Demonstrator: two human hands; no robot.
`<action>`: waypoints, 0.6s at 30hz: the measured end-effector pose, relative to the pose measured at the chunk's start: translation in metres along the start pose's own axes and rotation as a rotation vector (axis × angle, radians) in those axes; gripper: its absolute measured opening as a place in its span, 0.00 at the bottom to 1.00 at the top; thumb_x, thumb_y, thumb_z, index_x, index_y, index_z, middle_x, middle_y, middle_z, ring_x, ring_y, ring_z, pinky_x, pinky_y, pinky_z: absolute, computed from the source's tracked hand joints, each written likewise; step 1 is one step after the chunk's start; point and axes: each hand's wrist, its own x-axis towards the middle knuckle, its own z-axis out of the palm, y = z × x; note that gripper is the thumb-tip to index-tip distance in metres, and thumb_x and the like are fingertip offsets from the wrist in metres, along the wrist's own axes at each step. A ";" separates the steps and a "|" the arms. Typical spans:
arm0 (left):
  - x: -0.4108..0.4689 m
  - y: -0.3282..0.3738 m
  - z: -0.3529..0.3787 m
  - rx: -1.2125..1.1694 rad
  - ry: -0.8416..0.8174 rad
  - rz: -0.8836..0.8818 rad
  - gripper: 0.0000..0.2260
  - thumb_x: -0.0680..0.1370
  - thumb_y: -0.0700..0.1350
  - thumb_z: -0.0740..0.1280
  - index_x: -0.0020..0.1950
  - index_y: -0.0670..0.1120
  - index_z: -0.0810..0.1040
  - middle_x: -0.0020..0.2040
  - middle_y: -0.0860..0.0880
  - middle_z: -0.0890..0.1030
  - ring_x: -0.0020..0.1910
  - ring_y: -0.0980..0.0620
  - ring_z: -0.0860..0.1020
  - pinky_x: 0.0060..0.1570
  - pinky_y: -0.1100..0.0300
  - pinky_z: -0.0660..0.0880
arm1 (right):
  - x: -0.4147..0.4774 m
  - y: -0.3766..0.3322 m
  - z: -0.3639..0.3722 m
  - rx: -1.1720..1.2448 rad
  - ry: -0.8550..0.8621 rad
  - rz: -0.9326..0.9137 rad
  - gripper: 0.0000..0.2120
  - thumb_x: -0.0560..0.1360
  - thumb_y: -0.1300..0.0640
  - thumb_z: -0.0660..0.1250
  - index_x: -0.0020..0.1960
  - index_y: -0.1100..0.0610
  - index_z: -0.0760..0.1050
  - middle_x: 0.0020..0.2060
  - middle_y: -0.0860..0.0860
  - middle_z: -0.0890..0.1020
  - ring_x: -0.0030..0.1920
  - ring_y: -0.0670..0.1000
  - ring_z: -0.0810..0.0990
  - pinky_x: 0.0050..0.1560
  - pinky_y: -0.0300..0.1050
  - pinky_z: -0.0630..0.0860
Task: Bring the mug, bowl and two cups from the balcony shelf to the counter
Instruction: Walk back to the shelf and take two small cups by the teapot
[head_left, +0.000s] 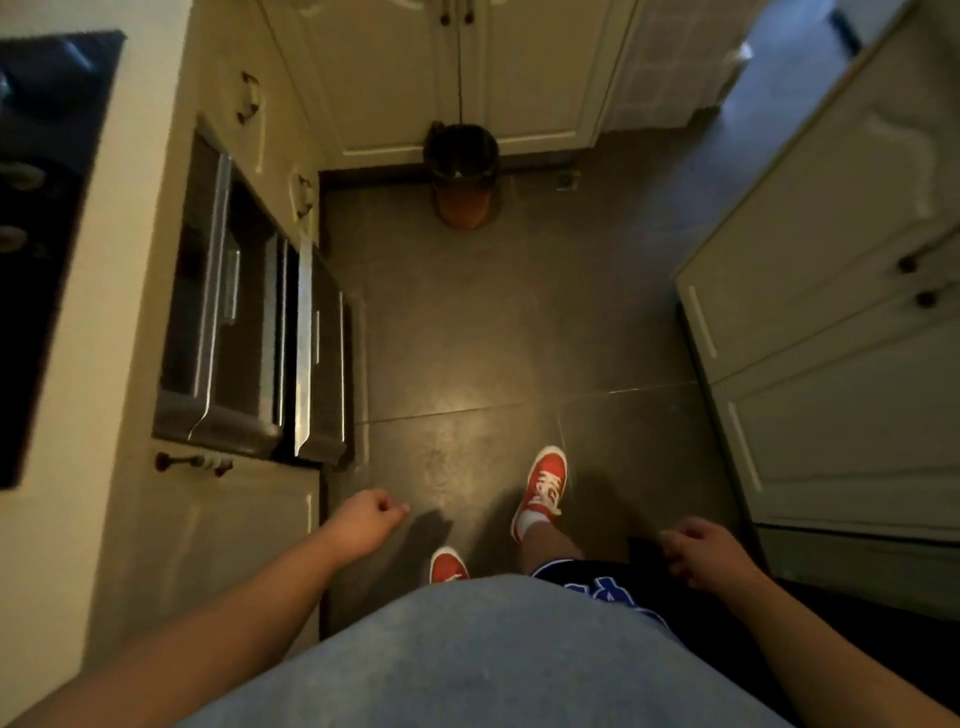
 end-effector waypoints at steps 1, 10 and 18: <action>0.014 0.022 -0.004 -0.003 -0.011 0.020 0.10 0.78 0.51 0.65 0.38 0.50 0.76 0.38 0.47 0.81 0.38 0.48 0.79 0.41 0.55 0.75 | 0.007 0.000 -0.007 0.012 -0.004 0.021 0.07 0.76 0.57 0.68 0.44 0.61 0.78 0.37 0.58 0.82 0.35 0.55 0.79 0.34 0.45 0.73; 0.102 0.177 -0.041 0.036 -0.097 0.079 0.09 0.79 0.50 0.65 0.46 0.45 0.78 0.43 0.43 0.82 0.45 0.44 0.82 0.47 0.51 0.77 | 0.089 -0.057 -0.088 -0.004 -0.038 0.077 0.09 0.76 0.56 0.68 0.46 0.63 0.78 0.36 0.58 0.80 0.33 0.53 0.78 0.29 0.41 0.72; 0.146 0.200 -0.100 -0.049 -0.023 -0.066 0.08 0.79 0.50 0.64 0.47 0.47 0.78 0.43 0.44 0.82 0.41 0.48 0.80 0.39 0.57 0.76 | 0.177 -0.191 -0.148 -0.067 -0.022 -0.025 0.08 0.75 0.53 0.69 0.41 0.57 0.78 0.33 0.56 0.81 0.32 0.53 0.80 0.29 0.40 0.72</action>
